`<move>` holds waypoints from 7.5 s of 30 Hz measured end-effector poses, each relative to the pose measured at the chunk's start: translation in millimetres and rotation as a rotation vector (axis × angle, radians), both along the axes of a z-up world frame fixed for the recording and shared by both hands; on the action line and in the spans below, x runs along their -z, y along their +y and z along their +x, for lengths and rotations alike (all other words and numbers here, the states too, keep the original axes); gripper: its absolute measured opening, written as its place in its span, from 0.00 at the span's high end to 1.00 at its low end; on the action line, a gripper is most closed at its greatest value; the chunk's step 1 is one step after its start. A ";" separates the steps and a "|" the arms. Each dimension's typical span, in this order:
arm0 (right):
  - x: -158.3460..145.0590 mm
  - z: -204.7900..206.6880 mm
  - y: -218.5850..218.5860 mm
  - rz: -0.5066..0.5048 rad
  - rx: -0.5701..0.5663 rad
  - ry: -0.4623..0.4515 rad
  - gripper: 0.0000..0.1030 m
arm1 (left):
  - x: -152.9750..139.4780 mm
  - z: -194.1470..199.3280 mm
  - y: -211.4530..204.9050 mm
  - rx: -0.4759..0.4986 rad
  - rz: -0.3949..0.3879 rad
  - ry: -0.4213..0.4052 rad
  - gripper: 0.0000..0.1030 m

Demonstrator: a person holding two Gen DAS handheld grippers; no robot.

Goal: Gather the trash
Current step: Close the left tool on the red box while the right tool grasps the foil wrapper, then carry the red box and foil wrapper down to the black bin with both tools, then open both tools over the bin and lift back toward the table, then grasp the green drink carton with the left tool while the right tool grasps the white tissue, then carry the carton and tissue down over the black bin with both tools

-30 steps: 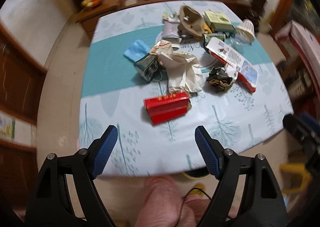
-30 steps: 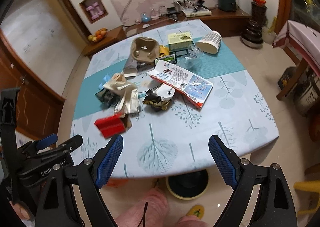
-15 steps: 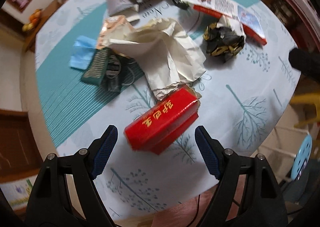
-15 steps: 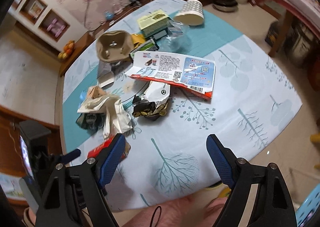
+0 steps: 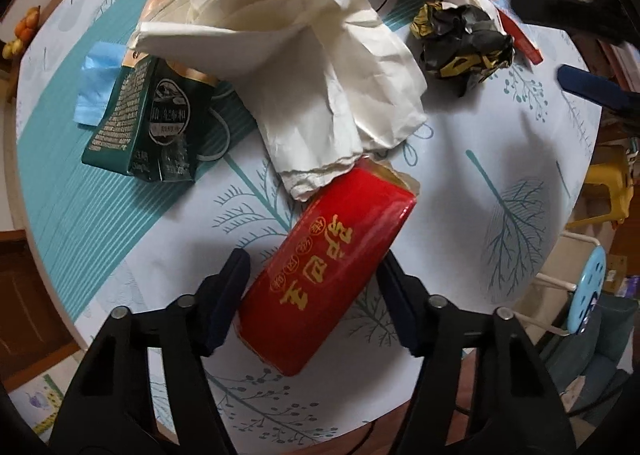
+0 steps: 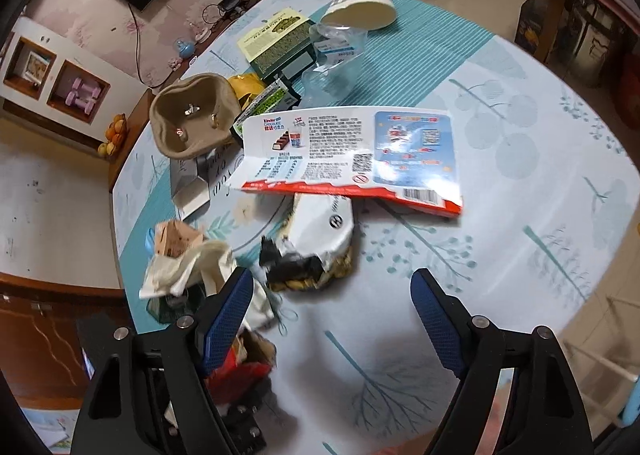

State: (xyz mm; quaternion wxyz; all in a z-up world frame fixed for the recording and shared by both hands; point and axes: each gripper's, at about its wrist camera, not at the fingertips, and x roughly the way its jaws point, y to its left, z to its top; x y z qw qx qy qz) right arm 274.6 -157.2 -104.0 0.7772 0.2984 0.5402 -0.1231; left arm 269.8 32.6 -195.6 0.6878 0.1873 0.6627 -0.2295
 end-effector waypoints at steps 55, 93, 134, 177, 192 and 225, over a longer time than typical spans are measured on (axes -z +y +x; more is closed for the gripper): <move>-57.7 -156.3 -67.9 0.015 -0.604 -0.097 0.46 | -105.9 -201.2 -55.0 -0.395 -0.238 -0.249 0.66; 328.8 -211.1 -99.9 -0.007 -0.585 0.048 0.27 | 212.1 -267.1 -103.3 -0.460 -0.125 -0.204 0.45; -104.1 -182.6 -13.7 -0.150 -0.594 -0.320 0.27 | -185.1 -183.3 9.1 -0.477 -0.211 -0.526 0.45; 50.7 84.0 101.3 -0.076 -0.426 -0.085 0.71 | -37.5 108.9 76.7 -0.310 -0.157 -0.133 0.44; 25.7 36.2 82.2 -0.024 -0.386 -0.126 0.77 | -56.1 72.5 60.2 -0.325 -0.162 -0.198 0.64; -61.7 -173.2 -48.6 -0.079 -0.402 -0.183 0.78 | -158.2 -156.0 -29.7 -0.215 -0.267 -0.303 0.68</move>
